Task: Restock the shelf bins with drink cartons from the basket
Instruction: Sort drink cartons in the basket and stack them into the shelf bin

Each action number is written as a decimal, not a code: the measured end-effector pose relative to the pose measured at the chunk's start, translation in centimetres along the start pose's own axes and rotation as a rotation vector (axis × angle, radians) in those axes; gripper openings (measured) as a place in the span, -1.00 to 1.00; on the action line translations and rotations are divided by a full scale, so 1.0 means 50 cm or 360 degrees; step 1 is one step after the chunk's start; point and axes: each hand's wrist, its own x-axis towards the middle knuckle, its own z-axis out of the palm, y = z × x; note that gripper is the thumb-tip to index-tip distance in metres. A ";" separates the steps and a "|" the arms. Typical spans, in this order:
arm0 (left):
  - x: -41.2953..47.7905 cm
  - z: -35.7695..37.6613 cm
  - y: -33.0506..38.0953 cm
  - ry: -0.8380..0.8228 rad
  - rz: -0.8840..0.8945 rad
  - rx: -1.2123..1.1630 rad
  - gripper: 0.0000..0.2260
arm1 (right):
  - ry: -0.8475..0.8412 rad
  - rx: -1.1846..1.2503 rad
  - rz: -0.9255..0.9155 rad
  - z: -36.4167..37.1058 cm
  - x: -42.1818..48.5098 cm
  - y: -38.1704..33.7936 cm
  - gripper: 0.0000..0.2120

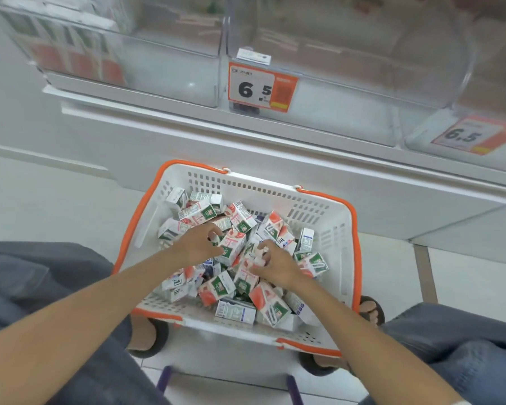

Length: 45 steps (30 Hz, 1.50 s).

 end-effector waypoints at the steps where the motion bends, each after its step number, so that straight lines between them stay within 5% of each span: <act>1: 0.000 -0.001 0.006 -0.0010 -0.0029 -0.0079 -0.61 | 0.0059 0.0053 -0.0022 -0.018 0.003 -0.014 -0.59; 4: -0.005 -0.002 0.037 -0.0110 -0.0121 -0.0577 -0.40 | 0.0275 0.0543 -0.0029 -0.068 0.010 -0.070 -0.73; 8: -0.002 -0.016 0.052 -0.0013 -0.0241 -0.1349 -0.41 | 0.0114 0.1123 -0.0049 -0.089 0.025 -0.104 -0.72; 15: -0.009 -0.047 0.007 0.0292 -0.0199 -0.1032 -0.61 | -0.0053 0.0162 0.0351 -0.001 0.040 0.001 -0.39; 20: -0.008 -0.050 -0.012 0.0216 -0.0188 -0.1109 -0.61 | 0.0012 0.0209 0.0233 0.022 0.060 0.009 -0.57; 25: -0.009 -0.064 0.004 0.0082 -0.0190 -0.1342 -0.70 | -0.0134 0.0133 0.0188 0.013 0.073 -0.011 -0.28; 30: -0.015 -0.066 0.015 -0.0018 -0.0172 -0.1369 -0.76 | 0.0091 0.0197 0.0157 0.032 0.053 -0.023 -0.58; 33: -0.022 -0.078 0.023 0.0009 -0.0172 -0.1347 -0.77 | 0.0086 0.0255 0.0010 -0.042 0.037 -0.072 -0.55; 37: -0.031 -0.104 0.050 0.0036 -0.0156 -0.1440 -0.68 | 0.0014 0.0521 -0.0277 -0.175 0.007 -0.184 -0.61; 41: -0.046 -0.131 0.094 -0.0169 -0.0021 -0.1385 -0.22 | -0.0047 0.0630 -0.0526 -0.218 -0.026 -0.270 -0.68; 45: -0.065 -0.150 0.134 -0.0139 0.0252 -0.1212 -0.20 | 0.0144 0.0451 -0.0675 -0.216 -0.037 -0.325 -0.59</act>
